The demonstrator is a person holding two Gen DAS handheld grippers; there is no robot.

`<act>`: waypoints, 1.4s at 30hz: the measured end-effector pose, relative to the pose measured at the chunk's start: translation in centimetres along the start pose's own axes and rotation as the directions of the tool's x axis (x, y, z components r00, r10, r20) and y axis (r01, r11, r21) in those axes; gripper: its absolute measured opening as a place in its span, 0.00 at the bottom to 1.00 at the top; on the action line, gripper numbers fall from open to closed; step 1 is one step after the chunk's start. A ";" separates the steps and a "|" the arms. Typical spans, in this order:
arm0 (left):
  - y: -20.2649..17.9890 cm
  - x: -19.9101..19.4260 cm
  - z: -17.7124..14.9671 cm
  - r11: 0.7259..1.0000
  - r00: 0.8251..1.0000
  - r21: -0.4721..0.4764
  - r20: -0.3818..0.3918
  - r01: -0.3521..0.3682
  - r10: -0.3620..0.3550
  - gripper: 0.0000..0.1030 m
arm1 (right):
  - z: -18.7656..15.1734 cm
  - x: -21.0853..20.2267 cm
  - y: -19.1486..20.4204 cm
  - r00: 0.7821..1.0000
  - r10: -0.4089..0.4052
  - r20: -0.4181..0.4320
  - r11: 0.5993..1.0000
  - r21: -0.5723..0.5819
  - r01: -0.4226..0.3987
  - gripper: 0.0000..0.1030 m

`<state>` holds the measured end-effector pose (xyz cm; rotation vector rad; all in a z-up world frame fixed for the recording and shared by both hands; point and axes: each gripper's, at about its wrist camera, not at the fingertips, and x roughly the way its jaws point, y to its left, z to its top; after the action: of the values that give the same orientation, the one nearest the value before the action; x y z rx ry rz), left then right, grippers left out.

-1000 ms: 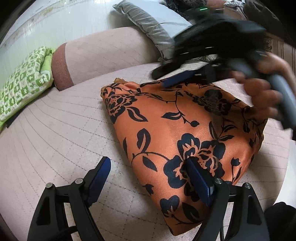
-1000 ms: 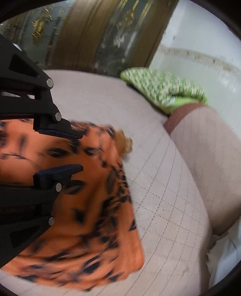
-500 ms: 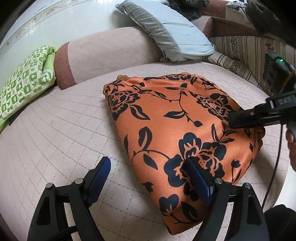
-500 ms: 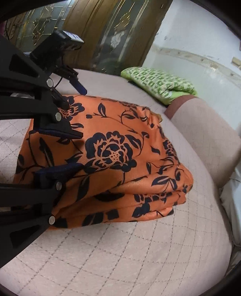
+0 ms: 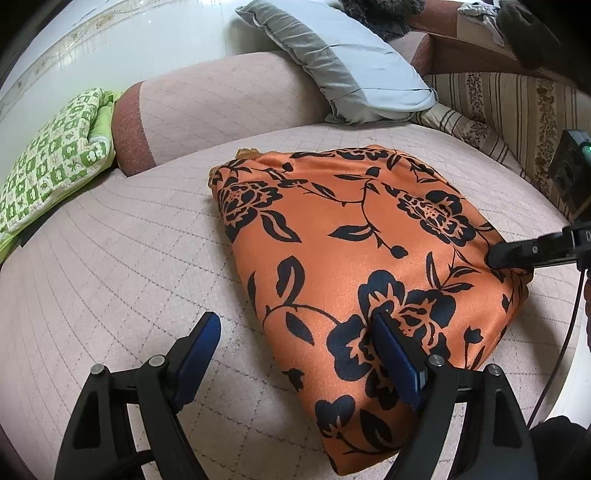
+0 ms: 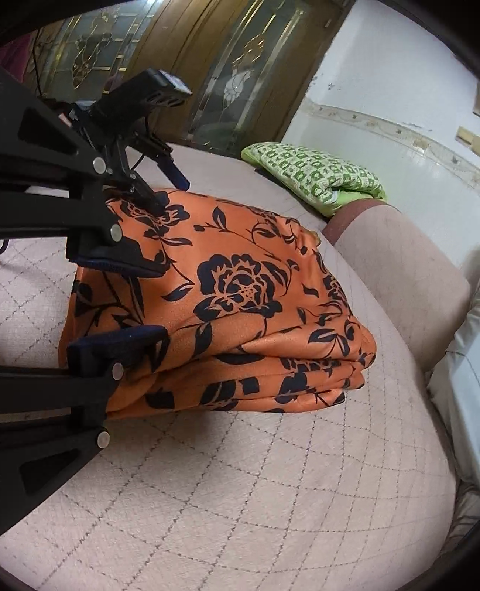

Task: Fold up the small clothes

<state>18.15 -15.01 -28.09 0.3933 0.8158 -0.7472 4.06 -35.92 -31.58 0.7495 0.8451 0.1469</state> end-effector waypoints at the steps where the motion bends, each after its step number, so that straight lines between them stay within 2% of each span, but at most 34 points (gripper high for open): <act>1: 0.1 0.1 0.1 1.000 1.000 -0.007 -0.003 0.000 0.000 0.83 | 0.0 0.1 0.2 1.000 -0.009 -0.008 1.000 -0.013 0.008 0.30; 4: 0.3 0.0 0.6 1.000 1.000 -0.025 -0.001 -0.003 0.003 0.83 | -0.1 0.5 0.6 1.000 -0.023 -0.022 0.999 -0.033 0.022 0.30; 7: 0.9 -0.2 1.8 0.998 1.000 -0.067 0.022 -0.011 0.012 0.83 | -1.0 0.8 0.4 1.000 -0.016 0.001 0.999 -0.049 0.016 0.30; 10: 2.6 0.0 3.3 0.988 0.998 -0.156 0.054 -0.007 0.015 0.83 | -2.0 0.8 0.8 0.999 -0.027 0.039 0.993 -0.111 0.031 0.30; 11: 3.1 0.5 3.8 0.984 0.998 -0.178 0.053 -0.026 0.036 0.83 | -2.3 0.8 0.9 0.998 -0.029 0.049 0.992 -0.120 0.035 0.30; 13: 3.9 1.9 4.4 0.976 0.994 -0.192 0.030 -0.098 0.105 0.83 | -2.7 0.9 1.0 0.998 -0.037 0.057 0.991 -0.126 0.044 0.30; 14: 4.4 3.2 4.6 0.971 0.991 -0.199 -0.010 -0.135 0.136 0.84 | -2.8 0.9 1.1 0.998 -0.042 0.054 0.991 -0.126 0.048 0.30; 18: 6.3 5.3 4.4 0.946 0.992 -0.301 -0.068 -0.122 0.107 0.98 | -2.8 1.1 1.1 0.998 -0.047 0.034 0.993 -0.107 0.050 0.30; 22: 7.3 5.1 4.1 0.934 0.993 -0.342 -0.083 -0.106 0.082 0.98 | -2.0 1.0 1.2 0.998 -0.054 -0.018 0.997 -0.062 0.052 0.30; 24: 7.0 4.4 4.2 0.940 0.991 -0.319 -0.083 -0.124 0.103 0.98 | -0.7 0.8 1.3 0.998 -0.046 -0.046 0.999 -0.005 0.046 0.30; 28: 5.4 3.2 4.1 0.958 0.989 -0.248 -0.067 -0.143 0.130 0.98 | 2.9 0.0 2.6 0.997 -0.054 0.046 0.998 -0.026 0.055 0.30; 31: 4.8 3.4 3.8 0.964 0.989 -0.219 -0.058 -0.147 0.138 0.98 | 6.3 1.3 3.4 0.994 -0.064 0.091 0.997 -0.025 0.067 0.30; 35: 5.5 4.2 3.7 0.958 0.993 -0.266 -0.063 -0.110 0.097 0.98 | 10.5 4.7 2.4 0.984 -0.131 0.121 0.991 0.021 0.130 0.31; 37: 5.7 4.5 3.7 0.955 0.995 -0.282 -0.063 -0.092 0.077 0.98 | 12.3 7.4 0.8 0.973 -0.217 0.084 0.976 0.049 0.213 0.33; 38: 5.7 4.6 3.6 0.955 0.995 -0.284 -0.062 -0.089 0.074 0.98 | 12.8 8.3 0.1 0.970 -0.232 0.071 0.972 0.057 0.228 0.33; 42: 5.3 4.5 3.7 0.960 0.994 -0.257 -0.049 -0.111 0.102 0.98 | 13.4 8.5 -1.5 0.983 -0.163 0.078 0.980 0.129 0.153 0.32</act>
<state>25.97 -15.57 -29.04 0.2130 0.9060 -0.5256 19.23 -40.91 -32.14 0.7941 0.8310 -0.0803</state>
